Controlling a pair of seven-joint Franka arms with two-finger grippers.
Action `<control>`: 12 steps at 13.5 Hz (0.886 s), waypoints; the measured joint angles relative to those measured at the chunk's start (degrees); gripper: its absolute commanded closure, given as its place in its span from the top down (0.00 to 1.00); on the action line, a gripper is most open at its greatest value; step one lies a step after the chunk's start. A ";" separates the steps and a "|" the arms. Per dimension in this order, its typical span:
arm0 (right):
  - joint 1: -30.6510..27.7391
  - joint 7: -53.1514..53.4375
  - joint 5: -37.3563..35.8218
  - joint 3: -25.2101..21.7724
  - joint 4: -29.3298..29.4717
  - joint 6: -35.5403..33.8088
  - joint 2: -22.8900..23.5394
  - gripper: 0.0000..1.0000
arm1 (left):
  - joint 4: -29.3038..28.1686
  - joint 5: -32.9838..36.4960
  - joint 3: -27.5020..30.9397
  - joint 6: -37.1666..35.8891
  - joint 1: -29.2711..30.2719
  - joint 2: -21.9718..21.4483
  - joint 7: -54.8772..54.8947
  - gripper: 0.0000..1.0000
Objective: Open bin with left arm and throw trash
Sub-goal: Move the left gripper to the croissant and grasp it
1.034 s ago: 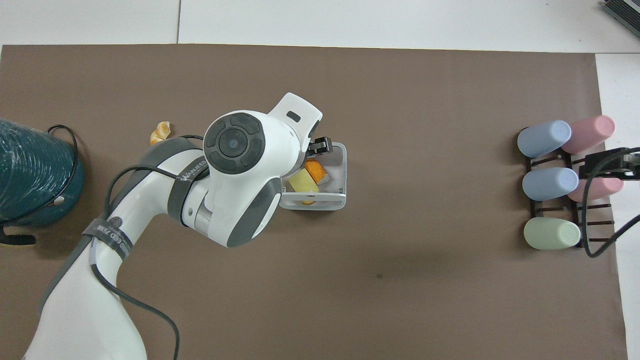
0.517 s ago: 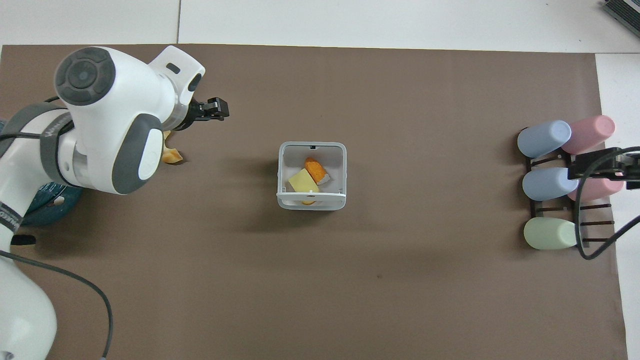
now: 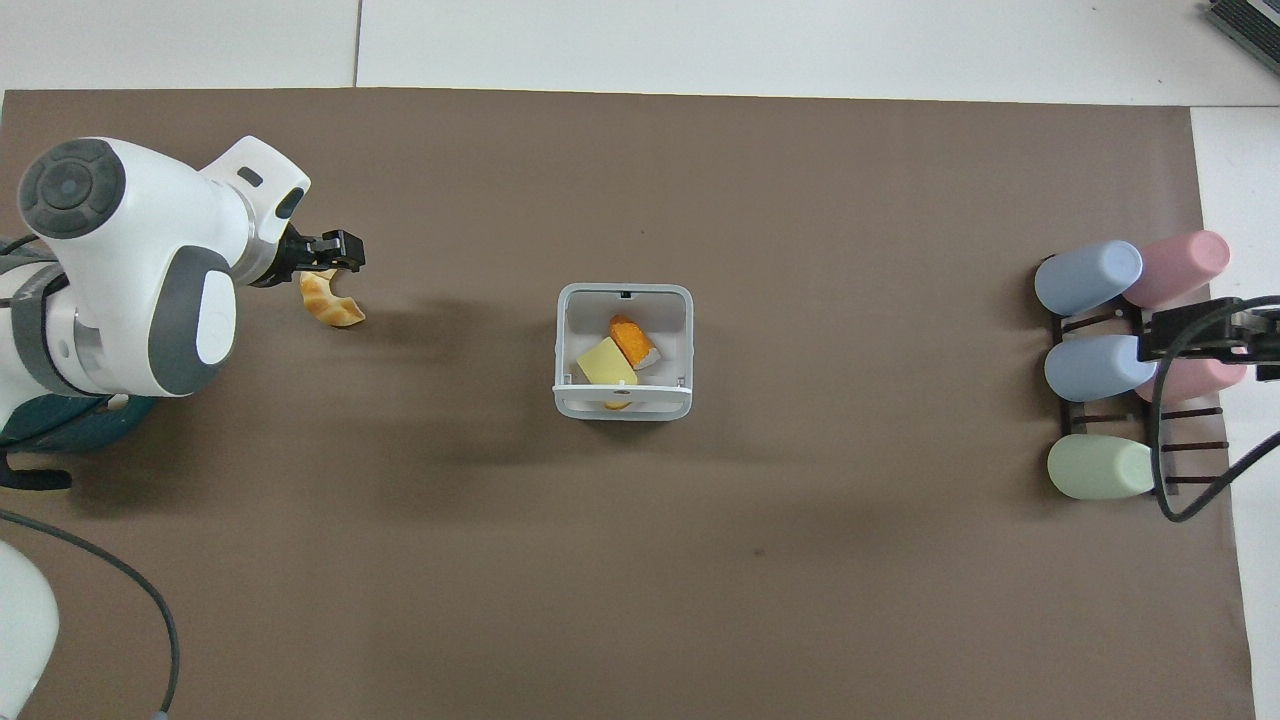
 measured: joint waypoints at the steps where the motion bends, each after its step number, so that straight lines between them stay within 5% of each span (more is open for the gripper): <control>1: -0.02 0.00 0.00 -0.03 -0.03 0.00 0.00 1.00 | -1.33 0.00 0.00 2.07 0.08 0.66 0.00 0.83; 5: -0.05 0.00 0.00 -0.23 -0.03 0.00 -0.29 1.00 | -4.45 0.85 0.05 7.53 0.92 3.51 0.00 0.83; 6: -0.06 0.00 0.00 -0.27 -0.03 0.00 -0.32 1.00 | -4.77 1.31 0.08 7.76 1.32 3.72 0.00 0.76; 8: -0.04 0.00 0.00 -0.30 -0.03 0.00 -0.32 1.00 | -5.10 1.68 0.07 7.97 1.81 3.73 0.04 0.52; 10: 0.01 0.00 0.00 -0.15 -0.03 0.00 -0.33 1.00 | -5.13 1.77 0.06 8.05 1.82 3.72 0.05 0.18; 12: 0.01 0.00 0.00 -0.08 -0.03 0.00 -0.33 1.00 | -5.13 1.92 0.06 8.10 1.83 3.62 0.05 0.00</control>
